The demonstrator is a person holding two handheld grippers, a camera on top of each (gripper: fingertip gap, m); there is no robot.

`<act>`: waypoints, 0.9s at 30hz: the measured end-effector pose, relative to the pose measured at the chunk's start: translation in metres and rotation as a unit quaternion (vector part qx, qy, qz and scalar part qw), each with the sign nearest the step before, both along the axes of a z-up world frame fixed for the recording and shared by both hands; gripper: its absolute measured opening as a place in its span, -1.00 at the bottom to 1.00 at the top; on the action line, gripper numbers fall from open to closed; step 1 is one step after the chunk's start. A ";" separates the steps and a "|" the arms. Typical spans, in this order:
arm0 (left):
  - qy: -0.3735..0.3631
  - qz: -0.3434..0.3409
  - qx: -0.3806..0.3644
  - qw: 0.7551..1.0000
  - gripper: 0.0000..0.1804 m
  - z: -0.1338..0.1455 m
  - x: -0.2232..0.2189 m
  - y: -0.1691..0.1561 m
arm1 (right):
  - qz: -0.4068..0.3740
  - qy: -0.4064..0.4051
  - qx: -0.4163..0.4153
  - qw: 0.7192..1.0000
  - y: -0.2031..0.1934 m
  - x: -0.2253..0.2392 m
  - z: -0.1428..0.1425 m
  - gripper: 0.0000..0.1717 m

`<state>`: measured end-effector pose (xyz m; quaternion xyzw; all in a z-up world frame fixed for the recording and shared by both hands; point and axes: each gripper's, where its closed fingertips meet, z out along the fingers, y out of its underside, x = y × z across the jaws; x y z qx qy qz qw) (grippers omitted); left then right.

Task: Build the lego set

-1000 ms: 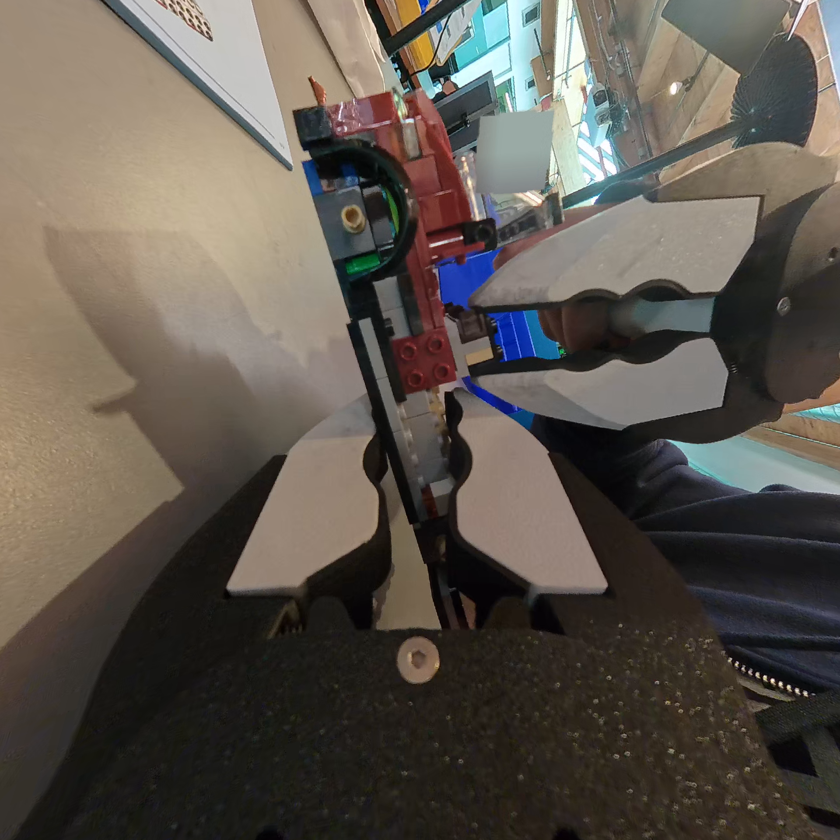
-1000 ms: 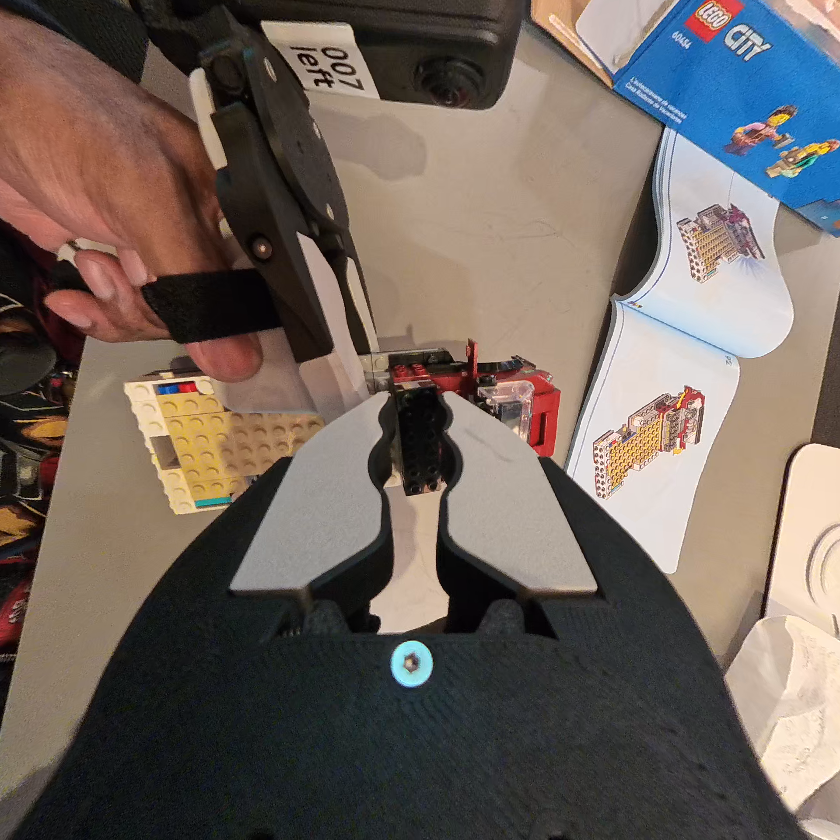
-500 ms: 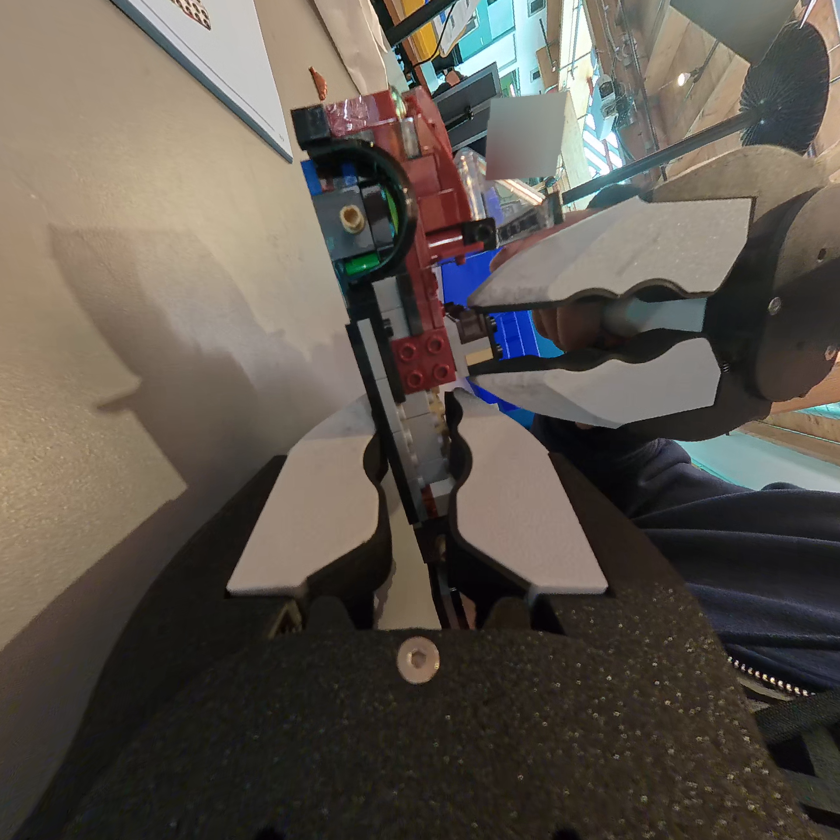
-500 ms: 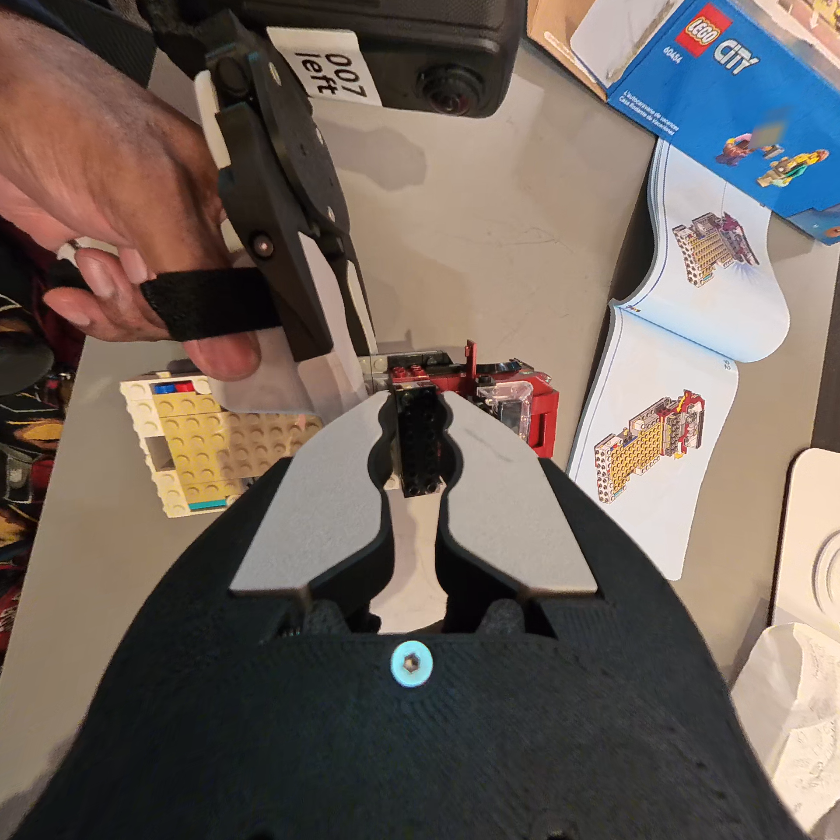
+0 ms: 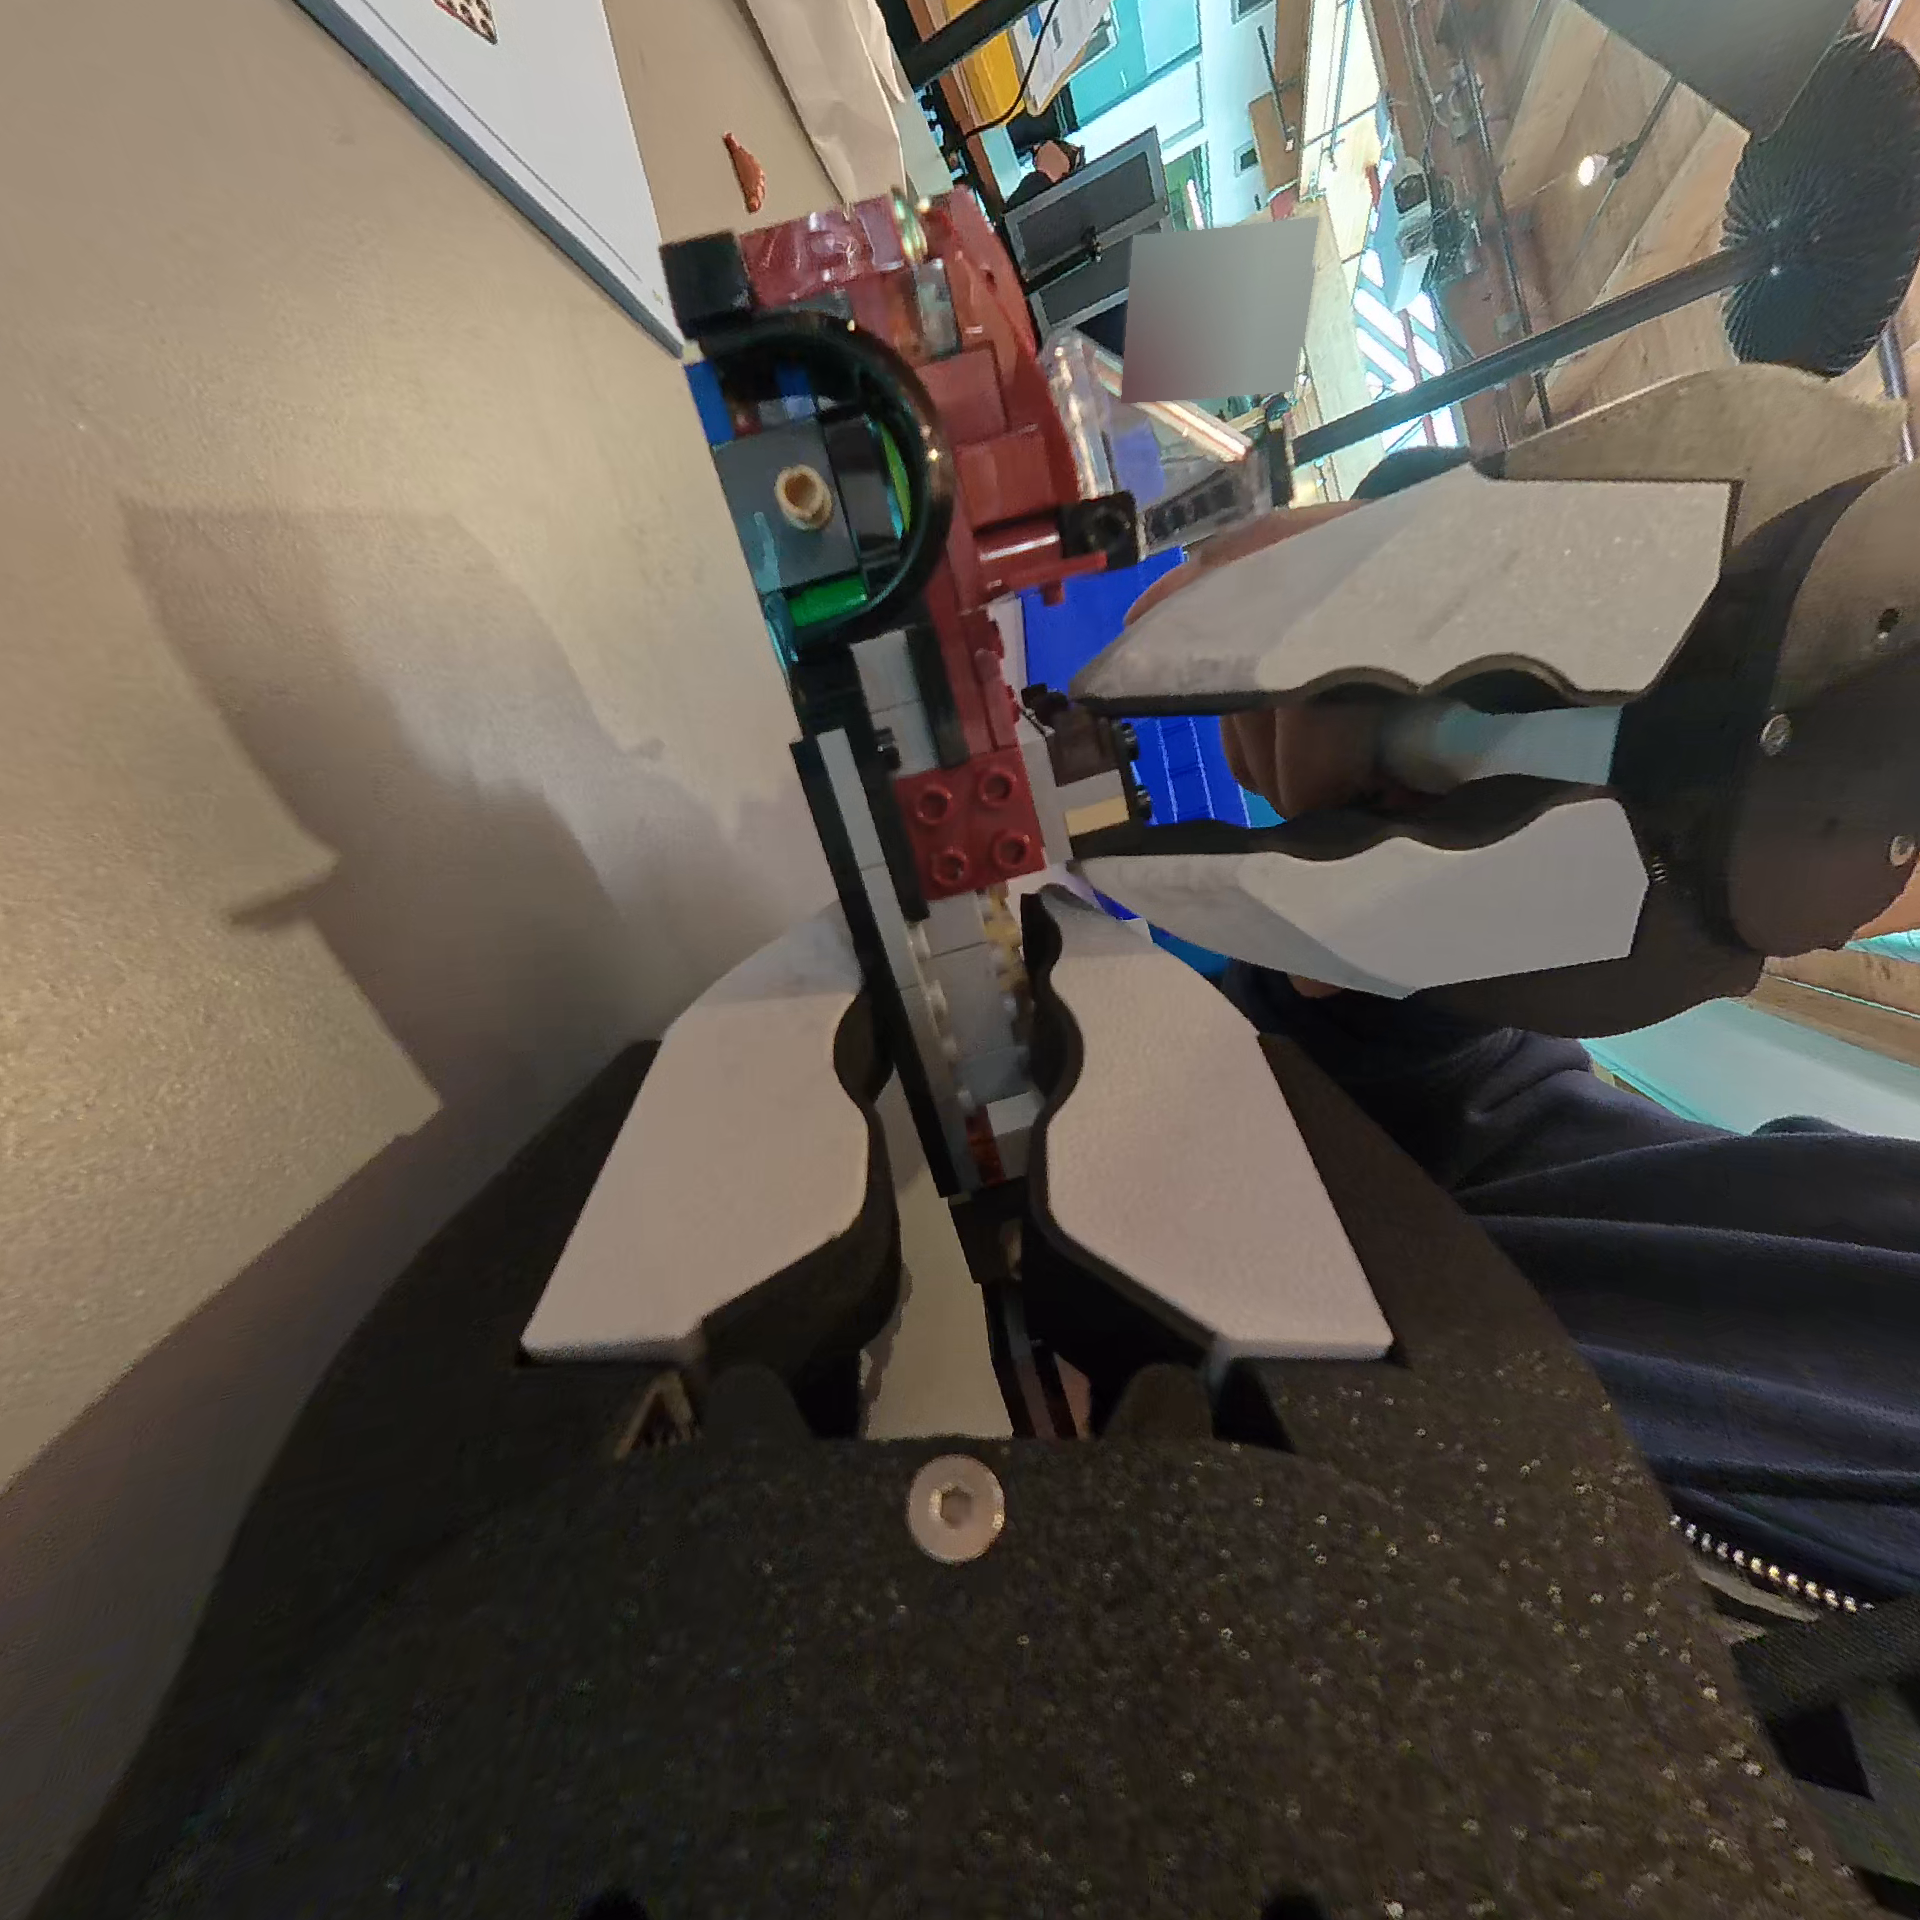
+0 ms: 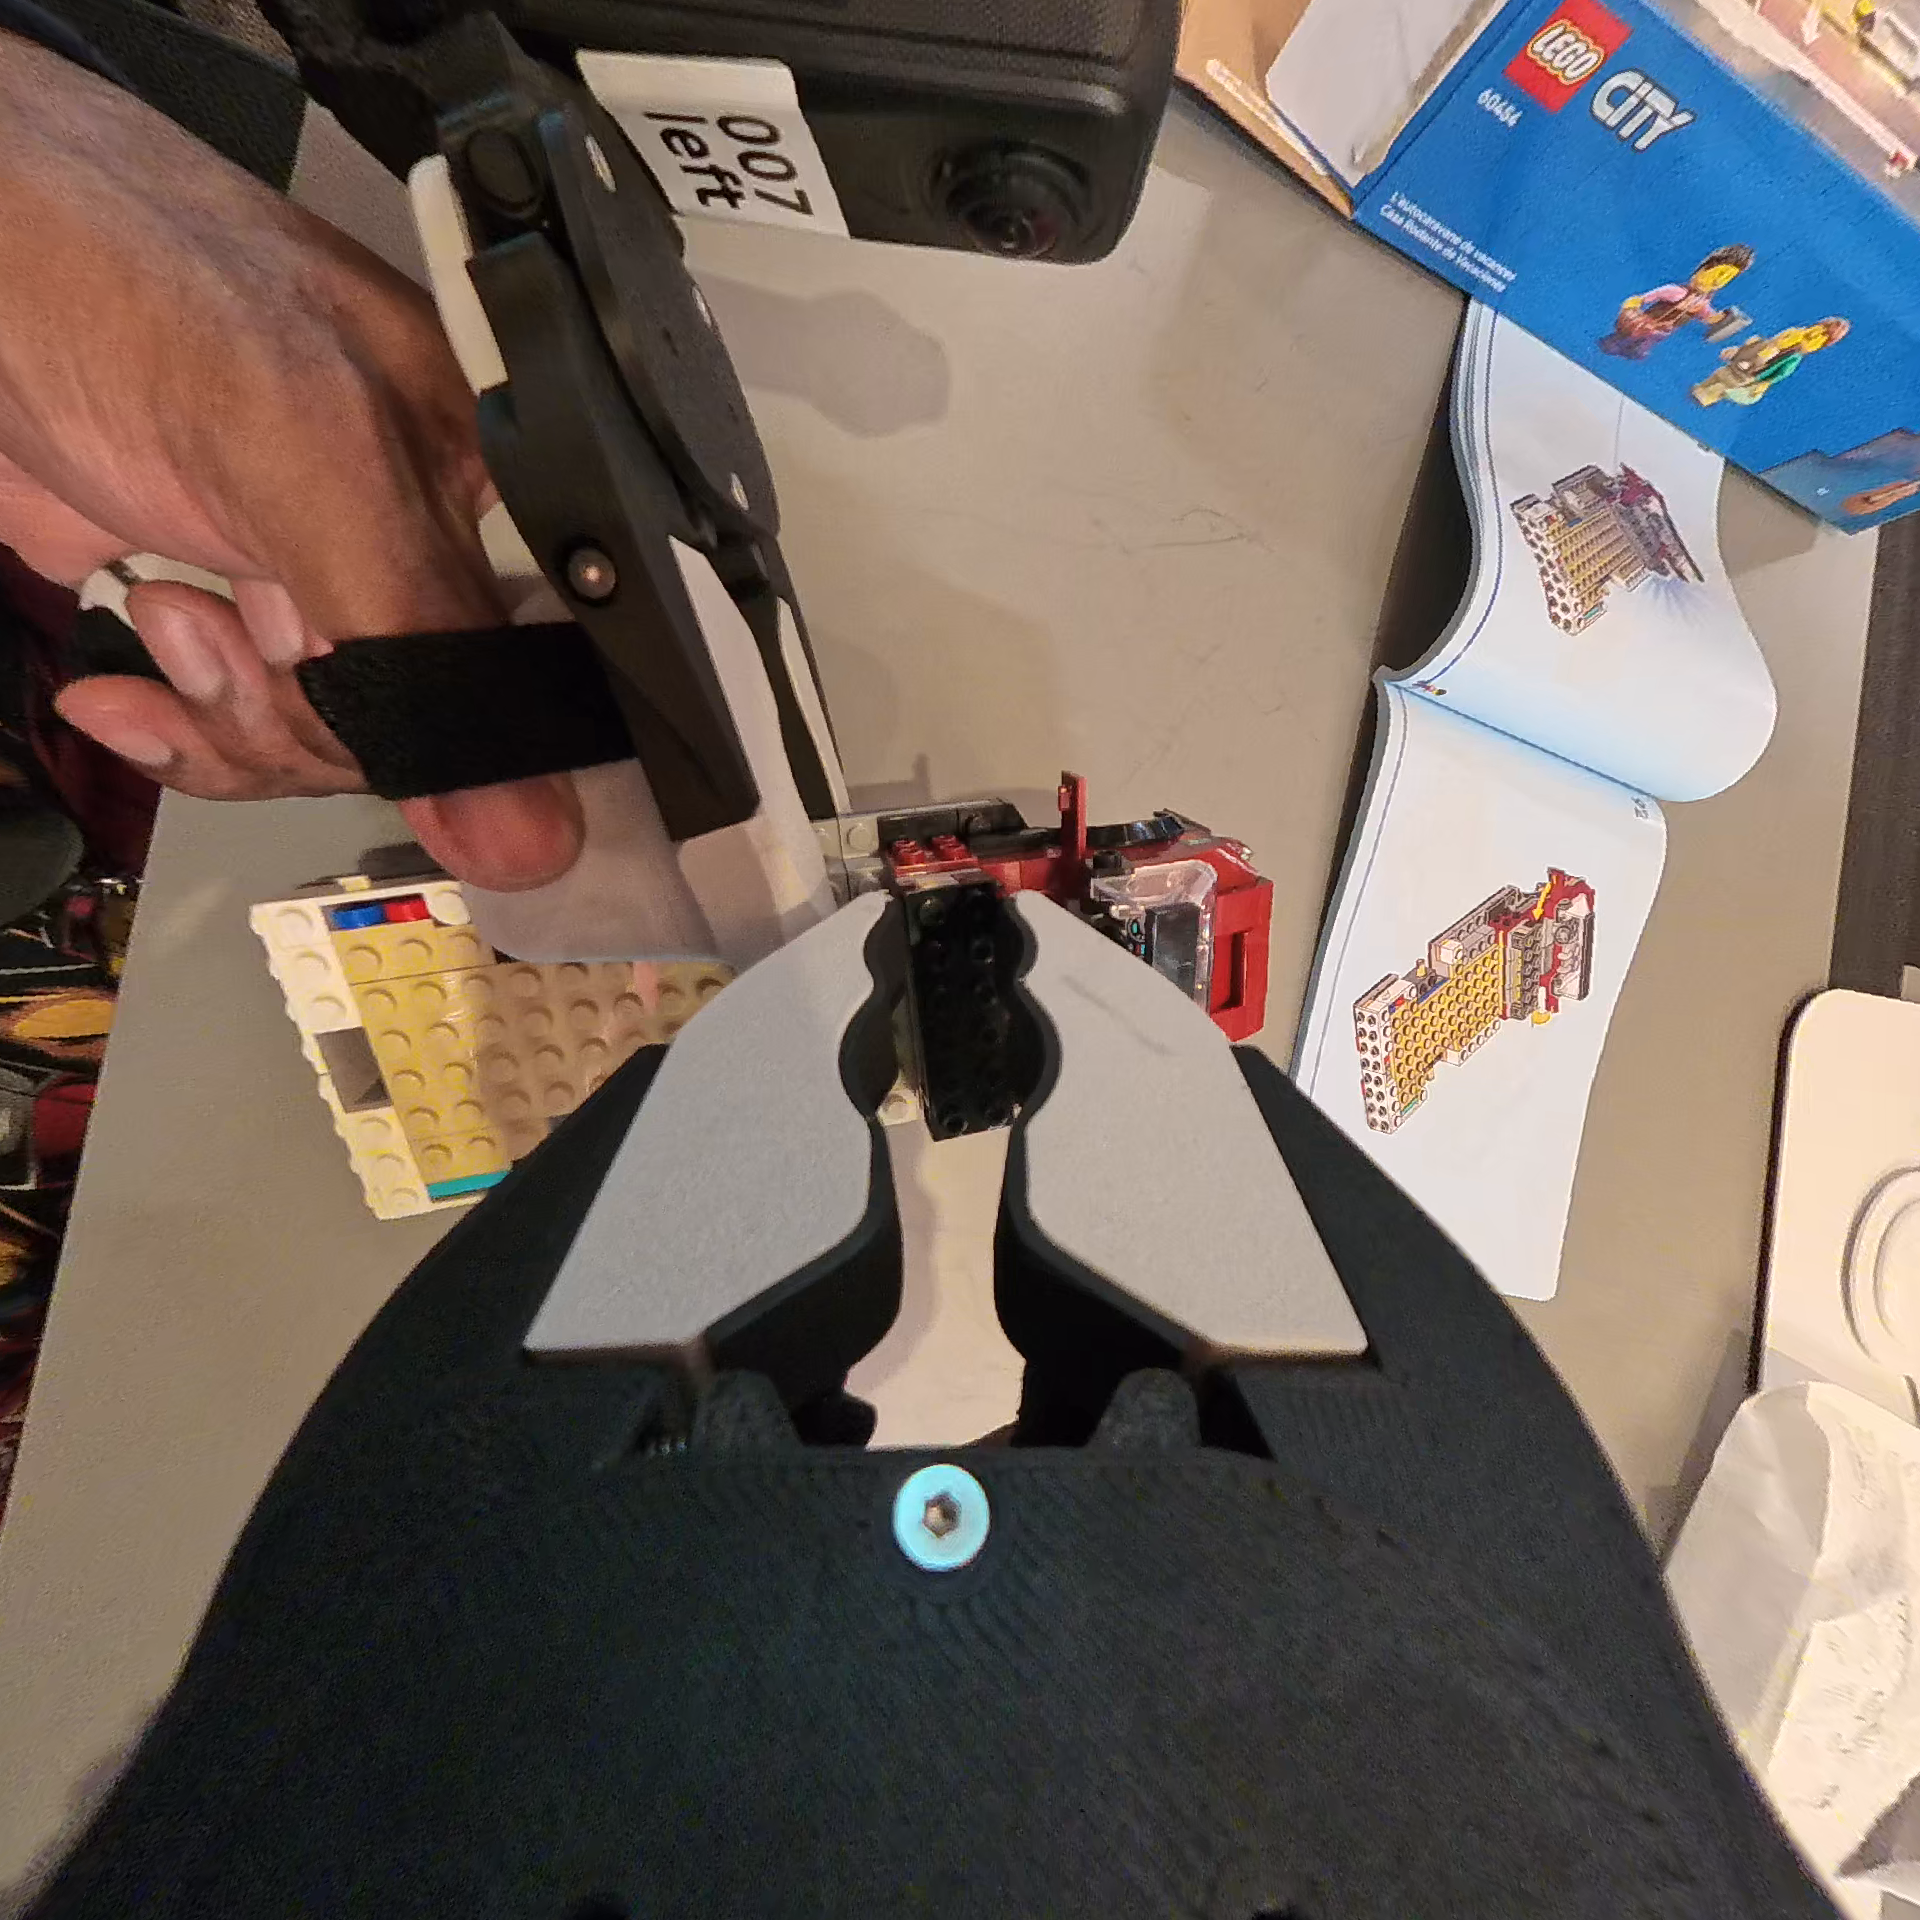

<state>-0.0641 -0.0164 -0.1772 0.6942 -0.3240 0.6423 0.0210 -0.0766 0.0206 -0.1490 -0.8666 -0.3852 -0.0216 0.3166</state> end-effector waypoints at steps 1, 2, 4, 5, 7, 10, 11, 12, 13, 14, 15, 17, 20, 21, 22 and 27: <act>0.000 0.001 -0.001 1.000 -0.74 0.000 0.000 0.000 | -0.002 0.002 0.001 1.000 0.000 0.000 0.000 -0.81; 0.000 0.001 0.000 1.000 -0.74 0.000 0.000 0.000 | -0.004 0.003 0.000 1.000 0.001 0.000 0.000 -0.81; 0.001 0.001 0.000 1.000 -0.74 0.000 0.000 0.000 | -0.006 0.002 0.001 1.000 0.001 0.000 0.000 -0.81; 0.002 0.003 0.001 1.000 -0.74 0.000 0.000 0.001 | -0.007 0.001 0.001 1.000 0.001 0.000 0.000 -0.81; 0.004 0.003 0.001 1.000 -0.74 -0.001 0.000 0.001 | -0.010 -0.003 0.003 1.000 0.001 0.000 -0.001 -0.81; 0.008 0.004 0.002 1.000 -0.74 -0.002 0.000 0.001 | -0.011 -0.009 0.004 1.000 0.001 0.001 -0.002 -0.81; 0.009 0.004 0.004 1.000 -0.74 -0.003 0.000 0.001 | -0.011 -0.012 0.005 1.000 0.001 0.001 -0.003 -0.81; 0.010 0.004 0.003 1.000 -0.74 -0.003 0.001 0.001 | -0.012 -0.013 0.005 1.000 0.001 0.001 -0.003 -0.81; 0.010 0.004 0.003 1.000 -0.74 -0.003 0.001 0.001 | -0.013 -0.014 0.006 1.000 0.001 0.001 -0.003 -0.81; 0.010 0.004 0.003 1.000 -0.74 -0.003 0.000 0.001 | -0.013 -0.016 0.006 1.000 0.001 0.001 -0.003 -0.81; 0.011 0.004 0.003 1.000 -0.74 -0.003 0.000 0.001 | -0.014 -0.018 0.006 1.000 0.001 0.001 -0.003 -0.81; 0.014 0.003 0.004 1.000 -0.74 -0.004 0.000 0.000 | -0.014 -0.023 0.006 1.000 0.001 0.001 -0.004 -0.81; 0.012 0.001 0.001 1.000 -0.74 -0.003 0.000 0.000 | -0.014 -0.016 0.005 1.000 0.000 0.000 -0.003 -0.81; 0.011 0.000 0.000 1.000 -0.74 -0.003 0.000 -0.001 | -0.014 -0.015 0.005 1.000 0.000 0.000 -0.003 -0.81; 0.011 0.000 0.001 1.000 -0.74 -0.003 0.000 -0.001 | -0.014 -0.015 0.006 1.000 0.000 0.000 -0.003 -0.81; -0.004 -0.005 -0.030 1.000 -0.74 0.001 0.002 0.000 | -0.023 -0.004 0.012 1.000 0.002 0.001 0.001 -0.81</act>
